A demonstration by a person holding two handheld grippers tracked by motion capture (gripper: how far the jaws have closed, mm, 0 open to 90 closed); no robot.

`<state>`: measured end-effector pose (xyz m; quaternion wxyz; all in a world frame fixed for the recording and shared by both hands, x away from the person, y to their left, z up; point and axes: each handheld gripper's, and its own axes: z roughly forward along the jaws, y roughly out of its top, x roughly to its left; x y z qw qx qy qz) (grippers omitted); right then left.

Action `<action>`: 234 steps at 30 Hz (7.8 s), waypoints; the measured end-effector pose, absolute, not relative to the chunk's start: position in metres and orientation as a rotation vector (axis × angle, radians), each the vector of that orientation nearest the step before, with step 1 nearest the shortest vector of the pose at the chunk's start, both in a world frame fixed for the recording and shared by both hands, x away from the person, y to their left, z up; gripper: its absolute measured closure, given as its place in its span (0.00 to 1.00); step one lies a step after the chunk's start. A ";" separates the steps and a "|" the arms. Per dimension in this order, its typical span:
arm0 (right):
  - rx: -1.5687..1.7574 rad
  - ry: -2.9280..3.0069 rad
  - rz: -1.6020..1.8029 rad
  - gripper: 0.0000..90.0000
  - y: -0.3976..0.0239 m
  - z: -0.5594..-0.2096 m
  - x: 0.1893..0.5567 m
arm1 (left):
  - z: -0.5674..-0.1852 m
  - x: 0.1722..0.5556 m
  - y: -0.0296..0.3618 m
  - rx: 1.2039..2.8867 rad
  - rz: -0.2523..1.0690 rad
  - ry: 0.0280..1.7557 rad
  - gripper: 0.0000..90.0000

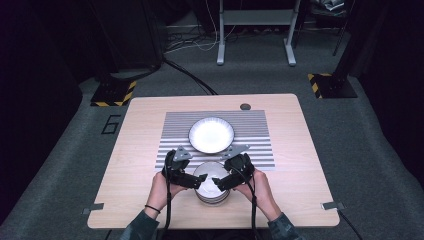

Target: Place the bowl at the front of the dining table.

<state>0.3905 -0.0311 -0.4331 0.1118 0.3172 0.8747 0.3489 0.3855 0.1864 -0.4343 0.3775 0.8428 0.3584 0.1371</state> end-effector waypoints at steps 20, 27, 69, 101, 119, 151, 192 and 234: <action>1.005 2.556 0.932 0.65 -0.026 -0.437 0.395 | -0.438 0.383 0.172 2.173 0.316 0.891 0.73; 0.963 2.544 0.950 0.79 -0.024 -0.435 0.391 | -0.437 0.381 0.172 2.171 0.383 0.885 0.86; 0.886 2.385 0.976 0.87 -0.021 -0.429 0.376 | -0.428 0.365 0.170 2.136 0.545 0.780 0.92; 0.786 2.271 1.063 0.89 -0.024 -0.417 0.363 | -0.420 0.359 0.171 2.120 0.615 0.742 0.91; 0.753 2.222 1.051 0.89 -0.024 -0.400 0.356 | -0.404 0.357 0.171 2.089 0.645 0.717 0.91; 0.765 2.187 1.018 0.90 -0.022 -0.373 0.362 | -0.379 0.374 0.170 2.068 0.614 0.705 0.91; 0.812 2.143 1.003 0.90 -0.026 -0.348 0.402 | -0.349 0.416 0.164 2.074 0.652 0.659 0.91; 0.913 2.203 0.966 0.89 -0.015 -0.365 0.468 | -0.367 0.480 0.171 2.105 0.593 0.729 0.90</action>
